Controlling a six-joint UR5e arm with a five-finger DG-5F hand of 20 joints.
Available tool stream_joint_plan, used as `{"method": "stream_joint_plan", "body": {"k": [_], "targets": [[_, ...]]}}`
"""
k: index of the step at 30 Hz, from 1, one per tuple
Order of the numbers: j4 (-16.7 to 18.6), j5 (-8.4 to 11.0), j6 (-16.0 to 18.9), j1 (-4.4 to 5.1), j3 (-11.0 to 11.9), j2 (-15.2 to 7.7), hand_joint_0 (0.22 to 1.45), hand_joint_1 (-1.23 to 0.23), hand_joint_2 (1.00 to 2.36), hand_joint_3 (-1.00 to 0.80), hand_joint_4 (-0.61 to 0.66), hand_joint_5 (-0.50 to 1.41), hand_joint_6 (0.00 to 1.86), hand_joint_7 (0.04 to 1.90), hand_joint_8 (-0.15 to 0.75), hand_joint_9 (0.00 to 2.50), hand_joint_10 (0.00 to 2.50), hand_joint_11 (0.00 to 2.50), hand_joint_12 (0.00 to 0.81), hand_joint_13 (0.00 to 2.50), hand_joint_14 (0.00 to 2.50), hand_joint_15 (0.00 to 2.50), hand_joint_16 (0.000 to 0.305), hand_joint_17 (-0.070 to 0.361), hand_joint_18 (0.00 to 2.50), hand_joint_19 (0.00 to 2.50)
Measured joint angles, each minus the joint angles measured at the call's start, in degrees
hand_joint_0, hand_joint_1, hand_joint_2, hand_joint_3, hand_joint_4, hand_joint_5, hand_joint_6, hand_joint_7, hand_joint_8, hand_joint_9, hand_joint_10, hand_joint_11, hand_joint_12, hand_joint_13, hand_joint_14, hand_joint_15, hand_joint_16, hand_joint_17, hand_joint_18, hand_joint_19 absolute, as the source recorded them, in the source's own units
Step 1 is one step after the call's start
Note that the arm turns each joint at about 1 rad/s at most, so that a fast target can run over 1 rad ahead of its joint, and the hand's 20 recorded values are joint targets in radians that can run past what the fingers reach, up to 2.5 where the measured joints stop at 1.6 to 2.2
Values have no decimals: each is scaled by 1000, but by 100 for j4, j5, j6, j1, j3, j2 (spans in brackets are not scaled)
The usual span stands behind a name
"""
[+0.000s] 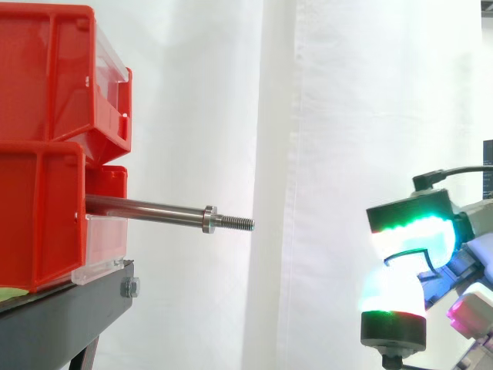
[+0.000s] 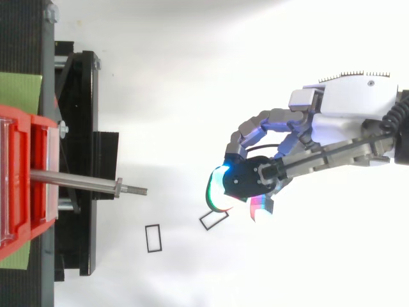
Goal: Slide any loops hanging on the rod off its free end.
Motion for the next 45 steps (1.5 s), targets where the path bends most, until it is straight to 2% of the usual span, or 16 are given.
{"method": "stream_joint_plan", "body": {"k": [11, 13, 15, 17, 25, 31, 36, 45], "targets": [[2, -2, -1, 0, -1, 1, 607, -692, 1006, -135, 23, -134, 879, 886, 303, 1093, 17, 580, 387, 611, 7, 164, 56, 125, 661, 299], [2, -5, -1, 0, -1, 2, 615, -709, 1007, -185, 46, -138, 869, 896, 293, 1081, 18, 591, 378, 608, 6, 166, 54, 121, 646, 310], [2, -9, -1, 0, -1, 1, 589, -723, 1012, -316, 23, -144, 861, 922, 255, 1042, 20, 596, 334, 573, 7, 187, 45, 101, 575, 356], [2, -12, -1, 0, -1, 2, 589, -700, 1009, -373, 16, -140, 855, 918, 254, 1045, 20, 591, 335, 573, 6, 181, 45, 101, 575, 358], [-4, -9, -1, -2, -1, 1, 586, -625, 1005, -442, 39, -129, 838, 925, 246, 1047, 18, 565, 332, 574, 6, 176, 44, 99, 577, 357], [0, -11, -1, -15, -1, 2, 606, -653, 1008, -399, 14, -122, 832, 951, 240, 1037, 19, 543, 329, 577, 6, 172, 43, 98, 578, 349], [2, -14, -1, -17, -1, 1, 604, -715, 1015, -254, -53, -112, 858, 987, 241, 1053, 17, 535, 321, 597, 8, 170, 43, 97, 612, 334], [1, -12, -1, -18, -2, 2, 598, -791, 1012, -126, -166, -80, 855, 1009, 258, 1137, 15, 501, 358, 660, 7, 149, 50, 113, 706, 272]]}}
